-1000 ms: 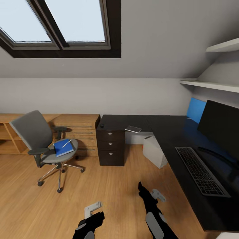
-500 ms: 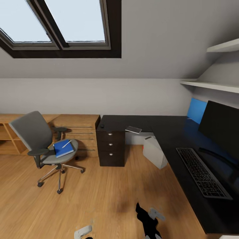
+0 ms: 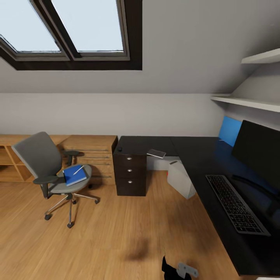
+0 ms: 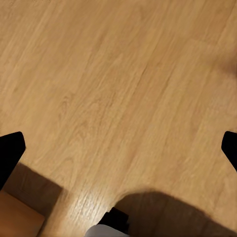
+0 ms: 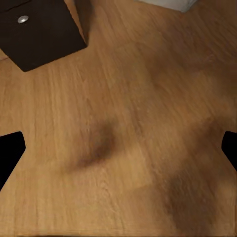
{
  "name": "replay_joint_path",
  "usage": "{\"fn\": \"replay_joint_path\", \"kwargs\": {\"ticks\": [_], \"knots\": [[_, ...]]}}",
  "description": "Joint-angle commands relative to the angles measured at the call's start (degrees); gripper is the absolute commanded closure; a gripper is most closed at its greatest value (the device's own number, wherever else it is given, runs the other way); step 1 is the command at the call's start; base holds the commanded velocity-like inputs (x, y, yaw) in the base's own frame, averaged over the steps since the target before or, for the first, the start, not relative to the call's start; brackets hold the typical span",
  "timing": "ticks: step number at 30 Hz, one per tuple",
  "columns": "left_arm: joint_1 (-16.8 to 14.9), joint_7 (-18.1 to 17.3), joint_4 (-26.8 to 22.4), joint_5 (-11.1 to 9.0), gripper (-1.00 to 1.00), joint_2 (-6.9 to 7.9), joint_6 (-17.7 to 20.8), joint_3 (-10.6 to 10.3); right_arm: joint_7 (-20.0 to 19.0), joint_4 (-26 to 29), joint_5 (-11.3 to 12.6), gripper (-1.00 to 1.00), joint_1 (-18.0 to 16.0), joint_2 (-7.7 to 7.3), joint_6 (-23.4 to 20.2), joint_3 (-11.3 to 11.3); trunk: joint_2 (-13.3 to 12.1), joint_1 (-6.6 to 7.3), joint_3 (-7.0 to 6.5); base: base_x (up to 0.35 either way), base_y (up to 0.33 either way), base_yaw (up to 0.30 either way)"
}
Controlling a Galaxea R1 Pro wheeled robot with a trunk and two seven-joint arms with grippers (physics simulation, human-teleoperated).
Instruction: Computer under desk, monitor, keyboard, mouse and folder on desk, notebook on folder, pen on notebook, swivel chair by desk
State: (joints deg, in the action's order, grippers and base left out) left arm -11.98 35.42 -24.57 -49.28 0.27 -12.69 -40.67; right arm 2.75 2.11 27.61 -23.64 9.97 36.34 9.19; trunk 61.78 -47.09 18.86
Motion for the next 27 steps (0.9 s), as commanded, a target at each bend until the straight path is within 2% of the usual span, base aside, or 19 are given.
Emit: {"fn": "replay_joint_path", "kwargs": {"ticks": [1, 2, 3, 6, 9, 13, 15, 18, 19, 25, 27], "knots": [[-0.07, -0.2, 0.62, -0.53, -1.0, 0.02, -0.67, -0.5, 0.27, -0.65, -1.8, -1.0, -0.06, 0.03, 0.78, 0.62, -0.37, 0.22, -0.12, 0.0, 0.0, 0.0], [-0.08, -0.37, 0.84, -0.5, -1.0, 0.01, -0.79, -0.51, 0.26, -0.87, -2.9, -1.0, -0.07, 0.03, 0.98, 0.72, -0.77, 0.44, -0.3, 0.0, 0.0, 0.0], [-0.09, -0.71, 1.27, -0.44, -1.0, -0.04, -1.01, -0.53, 0.3, -1.34, -6.45, -1.0, -0.08, 0.03, 1.34, 0.94, -1.17, 0.66, -0.48, 0.0, 0.0, 0.0], [-0.08, -0.91, 1.54, -0.4, -1.0, -0.17, -1.14, -0.58, 0.27, -1.64, -10.58, -1.0, -0.04, 0.03, 1.54, 1.08, -2.38, 1.32, -1.02, 0.0, 0.0, 0.0], [-0.07, -0.98, 1.69, -0.48, -1.0, -0.62, -1.17, -0.7, 0.13, -1.89, -12.64, -1.0, -0.02, 0.03, 1.59, 1.17, -3.58, 1.98, -1.55, 0.0, 0.0, 0.0], [-0.08, -1.01, 1.98, -0.59, -1.0, -1.49, -1.07, -0.78, 0.06, -2.07, -13.64, -1.0, -0.01, 0.03, 1.67, 1.18, -5.18, 2.86, -2.27, 0.0, 0.0, 0.0], [-0.08, -1.21, 4.24, -0.57, -1.0, -2.21, -0.94, -0.91, -0.01, -2.17, -14.06, -1.0, 0.01, 0.03, 1.7, 1.19, -5.99, 3.3, -2.63, 0.0, 0.0, 0.0], [-0.07, -2.49, 5.1, -0.56, -1.0, -2.42, -0.96, -0.86, -0.02, -2.19, -14.16, -1.0, 0.05, 0.03, 1.71, 1.21, -7.19, 3.96, -3.17, 0.015, 0.0, 0.0], [-0.06, -4.99, 5.31, -0.67, -1.0, -2.44, -0.94, -0.78, 0.06, -2.2, -14.27, -1.0, 0.06, 0.03, 1.71, 1.22, -7.59, 4.18, -3.35, 0.306, 0.0, 0.0], [-0.07, -5.17, 5.51, -0.72, -1.0, -2.47, -0.94, -0.8, 0.06, -2.2, -14.27, -1.0, 0.06, 0.03, 1.77, 1.26, -10.0, 5.5, -4.47, 0.316, 0.0, 0.063], [-0.08, -5.19, 5.59, -0.7, -1.0, -2.47, -0.94, -0.83, 0.06, -2.2, -14.3, -1.0, 0.09, 0.03, 1.92, 1.19, -10.0, 5.5, -4.58, 0.322, 0.0, 0.224]]}}
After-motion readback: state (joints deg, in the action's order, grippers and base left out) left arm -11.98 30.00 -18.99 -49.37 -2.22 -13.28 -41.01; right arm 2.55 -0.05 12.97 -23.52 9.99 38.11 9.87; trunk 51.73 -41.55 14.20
